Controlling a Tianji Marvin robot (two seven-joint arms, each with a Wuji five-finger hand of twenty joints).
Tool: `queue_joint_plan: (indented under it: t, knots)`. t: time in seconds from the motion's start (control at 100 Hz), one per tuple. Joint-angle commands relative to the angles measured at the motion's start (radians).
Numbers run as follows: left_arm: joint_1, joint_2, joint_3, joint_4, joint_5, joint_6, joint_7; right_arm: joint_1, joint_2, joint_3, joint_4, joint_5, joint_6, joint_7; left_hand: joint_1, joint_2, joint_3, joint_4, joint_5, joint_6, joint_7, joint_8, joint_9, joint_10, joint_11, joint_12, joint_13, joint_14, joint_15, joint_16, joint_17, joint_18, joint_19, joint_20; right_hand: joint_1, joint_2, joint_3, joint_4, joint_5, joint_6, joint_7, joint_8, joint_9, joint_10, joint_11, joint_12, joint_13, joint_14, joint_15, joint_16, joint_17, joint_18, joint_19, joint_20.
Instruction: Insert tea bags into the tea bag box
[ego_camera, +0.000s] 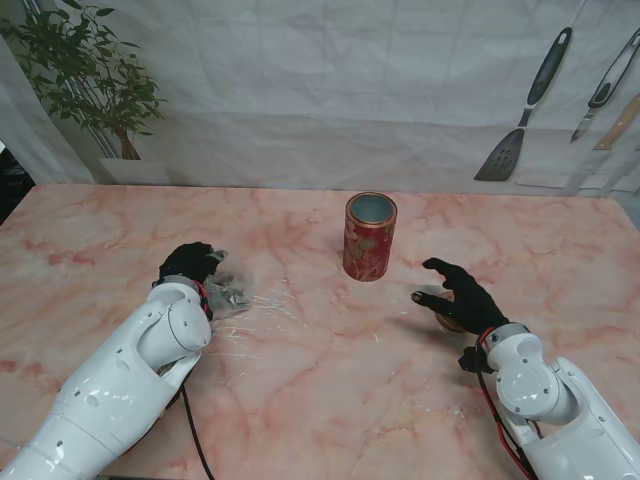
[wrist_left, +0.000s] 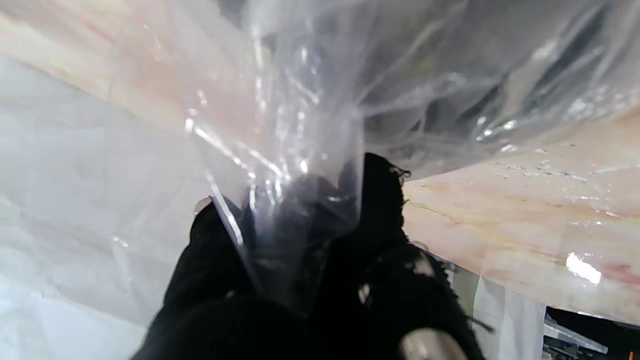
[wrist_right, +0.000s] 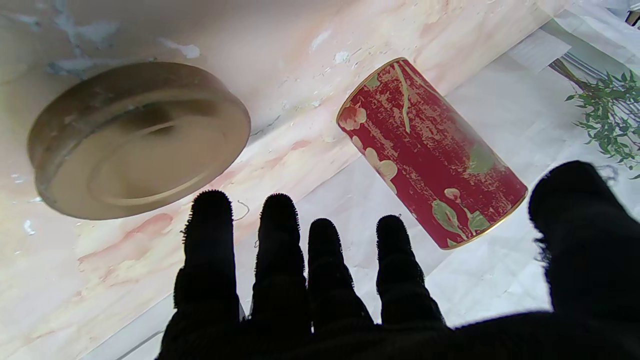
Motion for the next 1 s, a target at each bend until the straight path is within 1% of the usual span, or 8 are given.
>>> queue_joint_plan:
  t: [0.0,0.1,0.19,0.3,0.53,0.65,0.81,0.99]
  knots:
    - [0.012,-0.009,0.002,-0.025,0.03,0.0,-0.009,0.004,0.001,-0.006,0.003,0.003,-0.023,0.018,0.063,0.013,0.044,0.034,0.086,0.175,0.133,0.037,0.12,-0.146,0.048,-0.019,0.178,0.036,0.576,-0.008,-0.098,-0.1,0.315,0.026,0.013,0.018,-0.018,-0.002,0.014,-0.011,0.008,-0.009,-0.008,-0.016,0.021,-0.003,0.022,-0.015,-0.008,0.014,0.007,-0.03,-0.025,0.018]
    - [0.024,-0.015,0.006,-0.053,0.019,0.007,0.005,0.018,0.001,-0.018,0.013,0.012,-0.045,0.016,0.066,0.009,0.045,0.036,0.091,0.182,0.122,0.035,0.125,-0.14,0.045,-0.023,0.178,0.037,0.576,-0.011,-0.098,-0.097,0.315,0.028,0.02,0.016,-0.019,-0.002,0.036,-0.017,0.021,-0.011,-0.006,-0.016,0.043,0.006,0.03,-0.019,0.002,0.019,0.01,-0.033,-0.021,0.021]
    - [0.028,-0.02,0.015,-0.072,0.017,0.009,0.022,0.032,0.007,-0.025,0.012,0.006,-0.061,0.04,0.069,0.006,0.046,0.037,0.095,0.187,0.118,0.035,0.128,-0.137,0.043,-0.025,0.178,0.039,0.576,-0.014,-0.098,-0.094,0.315,0.029,0.022,0.018,-0.024,-0.002,0.041,-0.02,0.037,-0.018,-0.008,-0.018,0.073,0.015,0.037,-0.021,0.014,0.028,0.013,-0.035,-0.016,0.027]
    - [0.03,-0.028,0.032,-0.091,0.017,0.014,0.043,0.056,0.015,-0.035,0.008,-0.016,-0.078,0.066,0.071,0.003,0.047,0.037,0.098,0.191,0.116,0.035,0.13,-0.135,0.04,-0.028,0.177,0.04,0.577,-0.017,-0.098,-0.091,0.315,0.031,0.028,0.018,-0.026,0.0,0.065,-0.034,0.08,-0.036,-0.01,-0.022,0.159,0.05,0.056,-0.023,0.038,0.043,0.023,-0.036,-0.006,0.035]
    - [0.037,-0.039,0.07,-0.134,0.017,0.004,0.077,0.134,0.039,-0.058,0.011,0.01,-0.148,0.193,0.078,-0.003,0.051,0.039,0.105,0.2,0.113,0.037,0.136,-0.128,0.039,-0.034,0.177,0.053,0.573,-0.024,-0.098,-0.079,0.315,0.033,0.055,0.017,-0.038,0.002,0.107,-0.067,0.187,-0.072,0.024,-0.04,0.302,0.124,0.102,-0.043,0.122,0.092,0.038,-0.047,0.023,0.05]
    - [0.043,-0.039,0.088,-0.156,0.028,-0.015,0.087,0.179,0.054,-0.077,0.01,0.025,-0.18,0.265,0.078,-0.005,0.053,0.04,0.107,0.199,0.115,0.039,0.139,-0.131,0.038,-0.037,0.177,0.057,0.572,-0.027,-0.098,-0.076,0.315,0.034,0.075,0.024,-0.052,0.003,0.12,-0.092,0.245,-0.106,0.051,-0.057,0.379,0.189,0.13,-0.056,0.19,0.131,0.049,-0.053,0.039,0.056]
    - [0.056,-0.046,0.104,-0.186,0.029,-0.042,0.115,0.246,0.063,-0.112,0.035,0.095,-0.215,0.33,0.079,-0.008,0.058,0.041,0.108,0.202,0.115,0.042,0.139,-0.129,0.036,-0.041,0.177,0.064,0.569,-0.03,-0.099,-0.07,0.315,0.034,0.122,0.025,-0.074,0.004,0.183,-0.134,0.309,-0.151,0.097,-0.089,0.493,0.298,0.16,-0.069,0.329,0.202,0.059,-0.064,0.061,0.063]
    - [0.065,-0.054,0.13,-0.211,0.026,-0.058,0.142,0.317,0.07,-0.162,0.08,0.196,-0.253,0.397,0.078,-0.01,0.068,0.041,0.109,0.206,0.113,0.044,0.138,-0.122,0.032,-0.046,0.177,0.073,0.567,-0.033,-0.099,-0.062,0.315,0.034,0.214,0.022,-0.118,0.004,0.283,-0.17,0.362,-0.21,0.133,-0.121,0.586,0.413,0.165,-0.079,0.473,0.273,0.067,-0.073,0.082,0.076]
